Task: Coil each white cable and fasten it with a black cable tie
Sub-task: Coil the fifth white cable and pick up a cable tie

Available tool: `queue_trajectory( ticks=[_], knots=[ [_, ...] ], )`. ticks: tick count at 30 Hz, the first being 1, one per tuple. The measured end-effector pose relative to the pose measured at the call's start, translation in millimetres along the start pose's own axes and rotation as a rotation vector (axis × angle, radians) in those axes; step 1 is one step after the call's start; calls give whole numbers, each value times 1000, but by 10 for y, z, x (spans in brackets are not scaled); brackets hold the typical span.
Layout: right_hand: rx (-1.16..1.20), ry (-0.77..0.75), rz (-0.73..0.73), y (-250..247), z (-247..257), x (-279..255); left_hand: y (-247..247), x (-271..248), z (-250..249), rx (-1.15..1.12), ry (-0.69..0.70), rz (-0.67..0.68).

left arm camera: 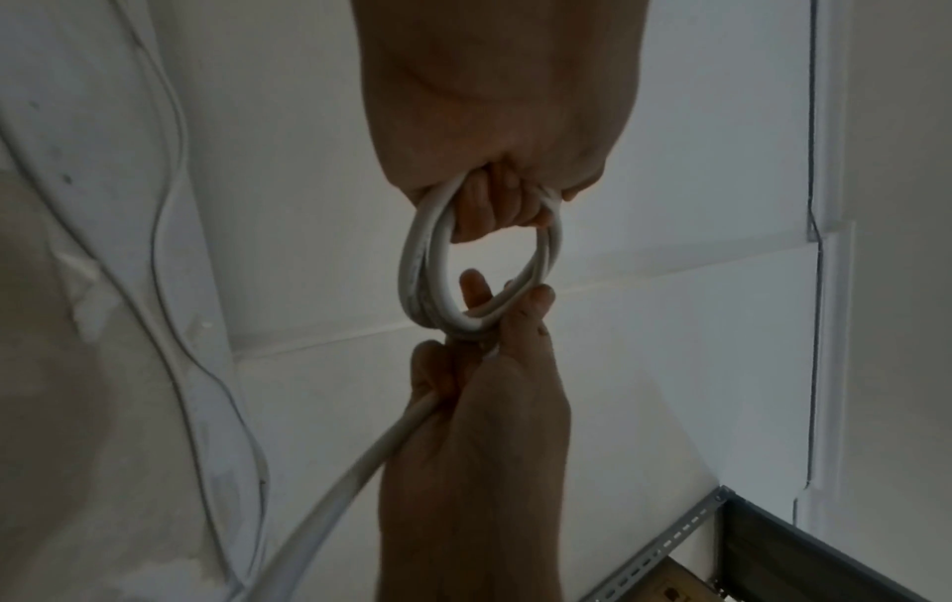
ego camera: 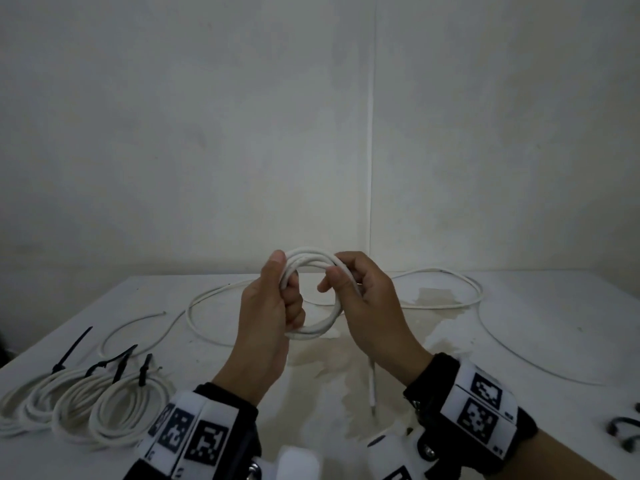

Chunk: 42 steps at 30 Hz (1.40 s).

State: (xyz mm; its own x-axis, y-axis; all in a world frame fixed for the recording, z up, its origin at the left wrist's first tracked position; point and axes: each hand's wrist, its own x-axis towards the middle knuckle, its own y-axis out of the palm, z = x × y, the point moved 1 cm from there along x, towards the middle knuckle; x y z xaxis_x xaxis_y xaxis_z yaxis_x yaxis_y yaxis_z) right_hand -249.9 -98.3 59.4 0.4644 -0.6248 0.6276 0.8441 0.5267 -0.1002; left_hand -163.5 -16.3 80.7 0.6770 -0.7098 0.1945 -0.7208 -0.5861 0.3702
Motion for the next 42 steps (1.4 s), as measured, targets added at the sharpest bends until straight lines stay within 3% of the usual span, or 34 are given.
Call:
queue_trajectory(
  ticks=[6, 9, 13, 18, 21, 29, 32, 37, 39, 42],
  knots=[
    [-93, -95, -23, -13, 27, 58, -27, 40, 40, -171, -83, 121],
    [-249, -165, 37, -124, 39, 142, -105, 93, -36, 36, -131, 232],
    [-455, -252, 238, -145, 50, 158, -125, 130, -95, 232, -193, 281],
    [-369, -207, 283, -124, 53, 102, -43, 15, 23, 270, -114, 69],
    [-331, -110, 209, -88, 22, 55, -25, -27, 92, 180, -93, -36],
    [-539, -174, 149, -84, 6, 50, -75, -16, 169, -136, -94, -86],
    [-496, -223, 126, -89, 12, 43, -93, -16, 174, -122, -83, -48],
    [-538, -224, 131, -38, 79, 17, -43, -48, 214, -121, -30, -119],
    [-600, -312, 64, -62, 68, 41, -55, -30, 243, -128, -62, -60],
    [-674, -430, 33, -152, 47, 103, -137, 62, 153, 12, -158, 158]
  ],
)
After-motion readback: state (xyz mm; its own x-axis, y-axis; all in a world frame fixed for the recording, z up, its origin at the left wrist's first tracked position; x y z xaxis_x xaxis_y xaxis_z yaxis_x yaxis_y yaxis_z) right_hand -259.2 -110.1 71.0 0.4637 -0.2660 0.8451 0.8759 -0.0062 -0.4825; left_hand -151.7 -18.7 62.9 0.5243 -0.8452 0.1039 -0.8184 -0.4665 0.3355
